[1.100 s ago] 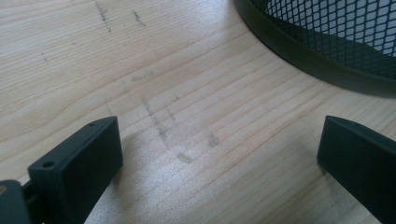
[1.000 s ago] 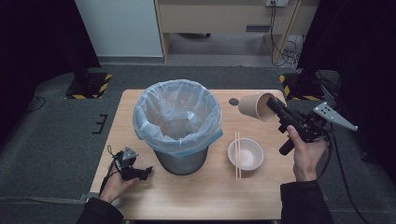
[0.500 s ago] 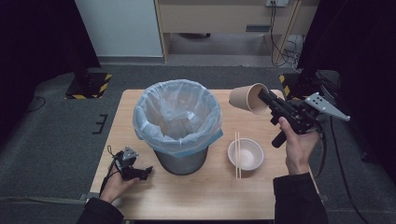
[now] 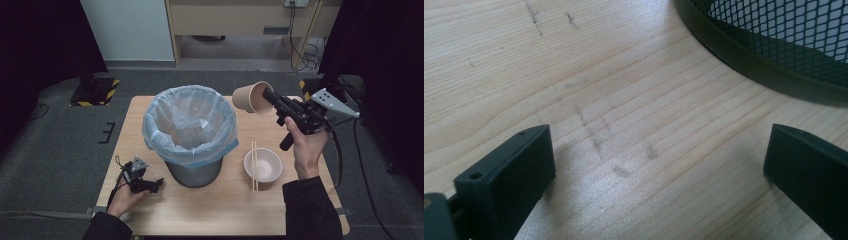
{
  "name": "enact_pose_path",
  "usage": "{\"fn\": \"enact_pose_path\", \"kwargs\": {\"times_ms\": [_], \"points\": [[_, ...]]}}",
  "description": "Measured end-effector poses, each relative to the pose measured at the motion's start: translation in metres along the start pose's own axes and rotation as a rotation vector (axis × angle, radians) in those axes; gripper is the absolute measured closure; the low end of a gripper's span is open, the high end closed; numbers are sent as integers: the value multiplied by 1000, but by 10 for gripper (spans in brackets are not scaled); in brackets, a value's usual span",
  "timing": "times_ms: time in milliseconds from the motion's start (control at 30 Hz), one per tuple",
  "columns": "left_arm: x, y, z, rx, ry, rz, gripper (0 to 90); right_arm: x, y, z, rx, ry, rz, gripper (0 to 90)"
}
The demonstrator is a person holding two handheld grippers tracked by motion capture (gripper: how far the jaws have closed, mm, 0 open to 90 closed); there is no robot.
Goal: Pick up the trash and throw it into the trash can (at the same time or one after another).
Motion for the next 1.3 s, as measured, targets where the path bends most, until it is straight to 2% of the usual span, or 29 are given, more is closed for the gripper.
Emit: {"fn": "enact_pose_path", "kwargs": {"times_ms": [133, 433, 867, 1100, 1300], "points": [[0, 0, 0, 0, 0, 0, 0, 1, -4, 7, 3, -6, -10, 835], [0, 0, 0, 0, 0, 1, 0, -2, -20, 31, 43, -27, -9, 834], [0, 0, 0, -1, 1, 1, 0, -8, -32, 53, 61, -59, -24, 834], [0, 0, 0, -1, 1, 2, 0, -15, -40, 66, 81, -89, -32, 835], [0, 0, 0, -1, 2, 1, 0, -28, -43, 77, 84, -137, -37, 834]]}}
Point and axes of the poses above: each handheld gripper's, and its own axes: z roughly forward along the jaws, x roughly out of its top, y roughly to its right, the point moved 4 cm from there along z, roughly forward along the jaws, and after that the axes turned 3 degrees about x, right-handed, at the moved point
